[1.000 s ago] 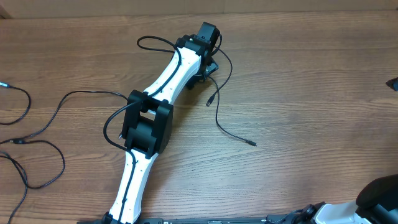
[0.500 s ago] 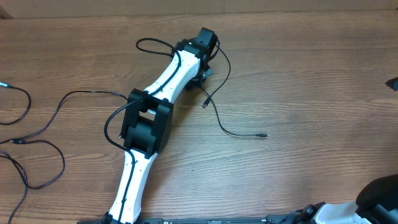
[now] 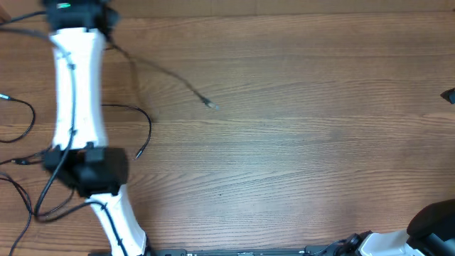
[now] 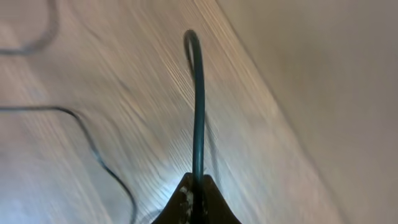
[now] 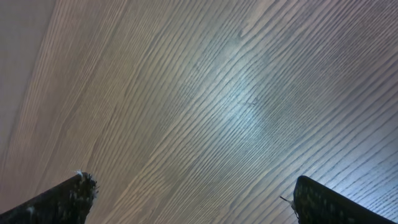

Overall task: Untangle cables
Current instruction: 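Pull the cable leftward with the left gripper to the left edge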

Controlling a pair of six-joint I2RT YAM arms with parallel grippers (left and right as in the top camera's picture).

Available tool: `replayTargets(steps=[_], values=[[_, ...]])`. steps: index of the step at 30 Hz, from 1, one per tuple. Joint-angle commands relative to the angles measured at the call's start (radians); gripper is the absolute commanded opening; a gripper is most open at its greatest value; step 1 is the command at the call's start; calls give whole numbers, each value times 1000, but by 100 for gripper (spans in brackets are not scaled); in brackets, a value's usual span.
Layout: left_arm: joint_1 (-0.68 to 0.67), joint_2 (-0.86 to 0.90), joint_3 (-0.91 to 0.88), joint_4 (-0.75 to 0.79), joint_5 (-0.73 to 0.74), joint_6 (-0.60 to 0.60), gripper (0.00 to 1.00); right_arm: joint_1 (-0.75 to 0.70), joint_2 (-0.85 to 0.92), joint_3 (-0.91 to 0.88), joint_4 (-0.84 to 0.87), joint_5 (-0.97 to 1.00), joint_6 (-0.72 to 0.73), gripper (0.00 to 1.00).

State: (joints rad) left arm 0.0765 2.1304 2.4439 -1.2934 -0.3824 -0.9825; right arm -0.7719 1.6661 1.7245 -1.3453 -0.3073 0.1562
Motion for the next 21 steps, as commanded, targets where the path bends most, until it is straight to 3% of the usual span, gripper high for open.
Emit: replayTargets(steps=[1,12,16,18,19,20,21], values=[[133,-31,9,-41,67,41,4,-3,1,-4,5,-2,-9,100],[536,-31,8,-115,156,44,4,-2,1,-4,3,-2,-9,100],[576,-31,8,-116,159,72,6,-2,1,-4,0,-2,-9,100],[576,-31,8,-114,159,90,48,-2,1,-4,-3,-2,-9,100],[574,-31,8,-113,164,99,90,-2,1,-4,-4,-2,-9,100],[573,-31,8,-111,168,108,100,-2,1,-4,-4,-2,-9,100],[570,-31,8,-108,179,124,100,-2,1,-4,-5,-2,-9,100]])
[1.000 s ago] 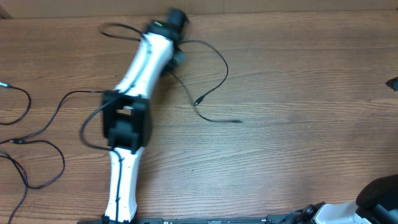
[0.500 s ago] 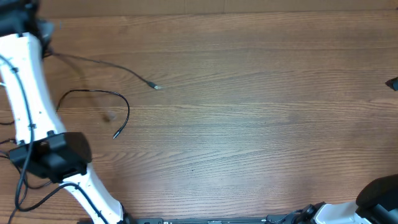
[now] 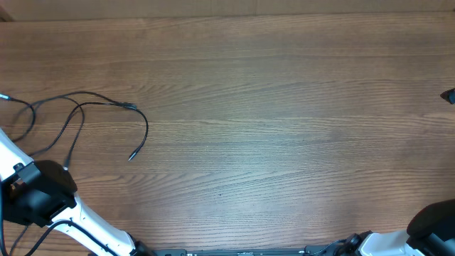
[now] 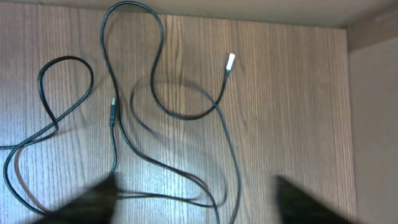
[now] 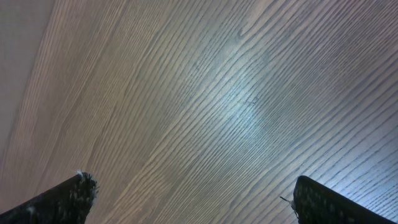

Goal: Untangle cables

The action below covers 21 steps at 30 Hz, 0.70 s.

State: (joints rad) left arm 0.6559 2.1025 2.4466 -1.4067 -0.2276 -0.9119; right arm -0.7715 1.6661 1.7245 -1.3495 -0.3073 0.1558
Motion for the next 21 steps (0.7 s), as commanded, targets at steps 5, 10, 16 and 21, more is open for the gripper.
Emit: replayTargets(steps=[5,10,16,21], values=[[-17,-5,6,-26,285,347,100,-2,1,-4,-2,-2,-30,100],[-62,-5,6,-134,412,539,100,20,1,-4,-28,-258,-275,100],[-274,-5,6,-229,412,823,90,268,1,-4,-58,-247,-374,100],[-466,-5,6,-242,368,778,94,534,1,-4,-36,-8,-296,100]])
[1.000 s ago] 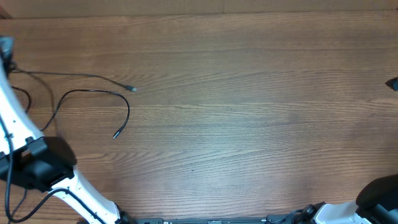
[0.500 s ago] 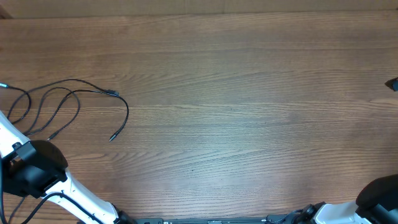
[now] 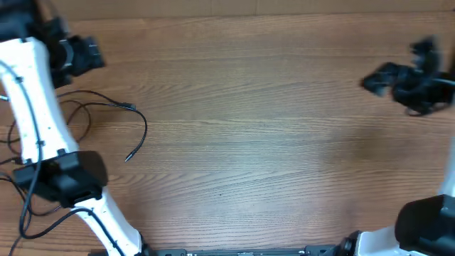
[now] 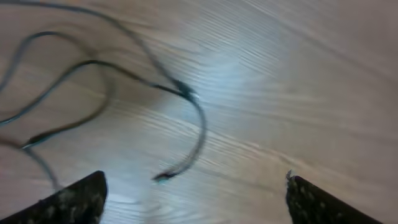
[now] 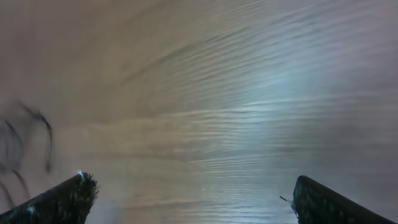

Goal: Untangle cables

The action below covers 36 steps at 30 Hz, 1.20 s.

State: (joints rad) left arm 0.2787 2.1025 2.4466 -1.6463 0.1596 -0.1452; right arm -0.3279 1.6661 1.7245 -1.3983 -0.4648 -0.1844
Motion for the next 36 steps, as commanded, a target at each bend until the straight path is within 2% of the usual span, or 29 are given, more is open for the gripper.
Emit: replayTargets(steps=[1,2,5,13,36], values=[[-138,-4,6,-2,-24,-18,97,145,1,-4,30,227,110,100],[-177,-4,6,3,-31,-39,100,180,1,-4,42,261,143,100],[-275,-4,6,9,-79,-43,100,259,1,-4,70,273,164,100],[-447,-4,6,9,-89,-42,100,306,1,-4,111,225,196,100],[-463,-3,6,9,-89,-42,100,306,1,-4,111,225,196,100]])
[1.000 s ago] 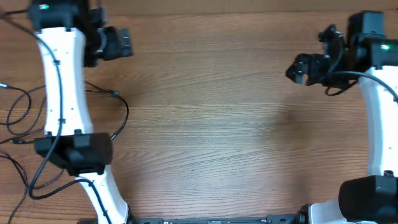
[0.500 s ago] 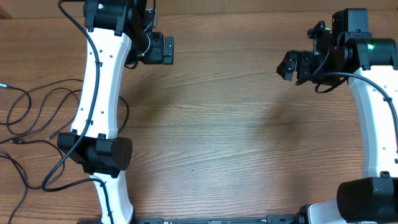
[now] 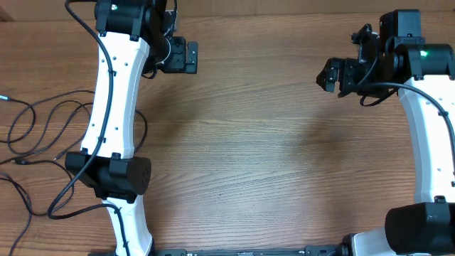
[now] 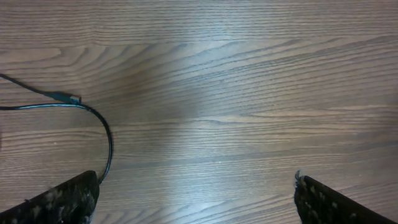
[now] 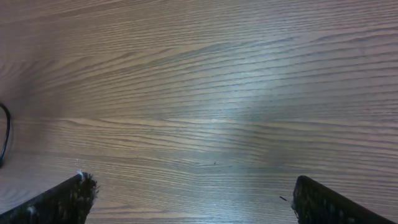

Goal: Untangle cables

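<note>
Thin black cables point(image 3: 50, 117) lie in loose loops on the wooden table point(image 3: 270, 163) at the far left, partly hidden under my left arm. One cable's plug end point(image 4: 73, 98) and its curve show in the left wrist view. My left gripper point(image 3: 179, 55) hangs open over the back left of the table, to the right of the cables, with nothing in it point(image 4: 196, 200). My right gripper point(image 3: 335, 75) is open and empty at the back right point(image 5: 196, 200). A bit of cable point(image 5: 5, 134) shows at that view's left edge.
My left arm's own black wiring point(image 3: 67, 188) hangs beside its base at the near left. The right arm's base point(image 3: 419, 227) stands at the near right corner. The table's back edge point(image 3: 284, 13) runs close behind both grippers.
My left gripper has moved to the right, from over the cables to the bare wood beside them. The right gripper has moved left, further in over the table. Both remain open.
At first my left gripper was shut on a cable at the back left, its free end stretched toward the middle. Then it was open, off at the left edge, with the cables lying in loops. Later both grippers stood open over the back corners, and now further inward.
</note>
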Controlling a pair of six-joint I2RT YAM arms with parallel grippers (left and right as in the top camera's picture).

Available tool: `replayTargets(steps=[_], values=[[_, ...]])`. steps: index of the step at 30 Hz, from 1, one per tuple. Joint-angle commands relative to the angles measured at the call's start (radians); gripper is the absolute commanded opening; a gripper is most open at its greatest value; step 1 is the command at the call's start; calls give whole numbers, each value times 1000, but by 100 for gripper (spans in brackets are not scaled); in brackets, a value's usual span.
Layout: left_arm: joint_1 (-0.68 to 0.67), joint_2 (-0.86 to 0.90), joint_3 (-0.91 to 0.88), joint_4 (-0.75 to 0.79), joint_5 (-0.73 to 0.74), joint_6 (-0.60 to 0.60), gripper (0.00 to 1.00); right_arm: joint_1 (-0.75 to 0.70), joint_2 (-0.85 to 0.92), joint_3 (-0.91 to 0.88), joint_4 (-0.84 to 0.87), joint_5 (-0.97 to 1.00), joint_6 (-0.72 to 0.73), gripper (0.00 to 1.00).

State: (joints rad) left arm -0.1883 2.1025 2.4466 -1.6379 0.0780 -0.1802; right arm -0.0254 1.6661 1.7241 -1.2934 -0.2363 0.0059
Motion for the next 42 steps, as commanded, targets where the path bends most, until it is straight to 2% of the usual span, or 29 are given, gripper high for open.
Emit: replayTargets(steps=[1,8,11,12,15,21,23,27,36,42], values=[[5,-3,6,9,-8,-7,100,3,1,-4,6,-3,6,100],[-3,-55,1,66,-13,-14,100,3,1,-4,6,-3,6,100],[-25,-166,-74,193,-26,54,100,3,1,-4,6,-3,6,100],[-39,-277,-198,328,-26,113,100,3,1,-4,6,-3,6,100],[-51,-439,-414,510,-26,156,100,3,1,-4,6,-4,6,100],[-54,-811,-964,901,10,159,100,3,1,-4,6,-3,6,100],[-54,-898,-1098,1015,30,159,100,3,1,-4,6,-3,6,100],[-54,-1169,-1498,1386,53,171,100,3,1,-4,6,-3,6,100],[-44,-1603,-2081,1971,53,170,100,3,1,-4,6,-3,6,100],[-3,-1763,-2313,2155,53,165,100,3,1,-4,6,-3,6,100]])
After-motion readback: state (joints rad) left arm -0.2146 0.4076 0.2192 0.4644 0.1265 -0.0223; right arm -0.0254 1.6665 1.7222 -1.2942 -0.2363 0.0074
